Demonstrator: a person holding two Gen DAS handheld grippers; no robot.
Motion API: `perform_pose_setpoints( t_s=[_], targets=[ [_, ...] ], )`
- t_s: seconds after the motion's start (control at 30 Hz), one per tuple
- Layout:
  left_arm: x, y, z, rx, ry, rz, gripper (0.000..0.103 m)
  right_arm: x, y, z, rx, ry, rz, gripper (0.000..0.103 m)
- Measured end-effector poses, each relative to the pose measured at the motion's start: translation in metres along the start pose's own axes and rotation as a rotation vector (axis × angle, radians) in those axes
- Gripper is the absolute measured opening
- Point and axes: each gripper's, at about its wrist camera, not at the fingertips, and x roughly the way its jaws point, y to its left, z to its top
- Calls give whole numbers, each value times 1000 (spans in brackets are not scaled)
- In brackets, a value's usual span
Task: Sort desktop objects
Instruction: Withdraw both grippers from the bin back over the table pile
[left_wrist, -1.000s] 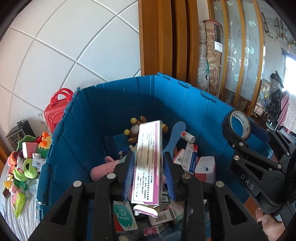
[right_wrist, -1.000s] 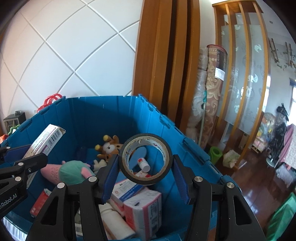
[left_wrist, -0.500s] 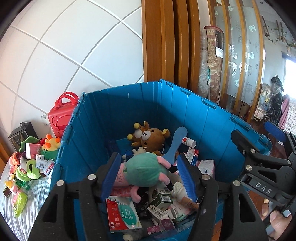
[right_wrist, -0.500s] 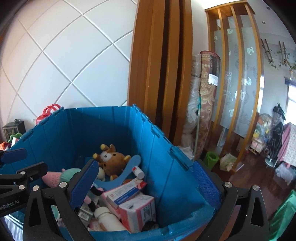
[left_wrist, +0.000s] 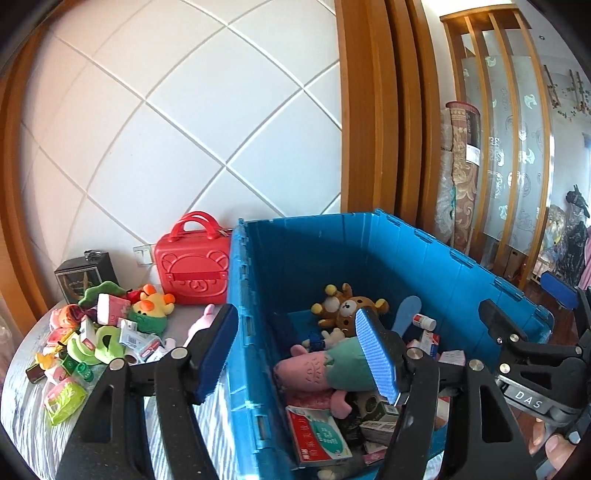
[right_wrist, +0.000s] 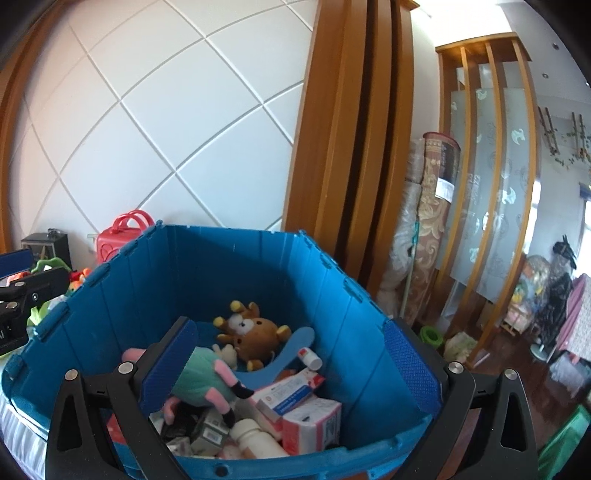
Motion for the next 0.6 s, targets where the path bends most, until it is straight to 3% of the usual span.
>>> perform_pose_setpoints(
  t_s=[0.3,0.47,0.6],
  targets=[
    [-19,118,-11,-102,-34,98,66,-31,82,28,-14,-65,100,103],
    [-22,208,-32,-169,9,140,66,-65,145,45,31,-126,205,103],
    [-21,285,-50,-190,64,192,66,-69,214,51,24,-111,229,103]
  ],
)
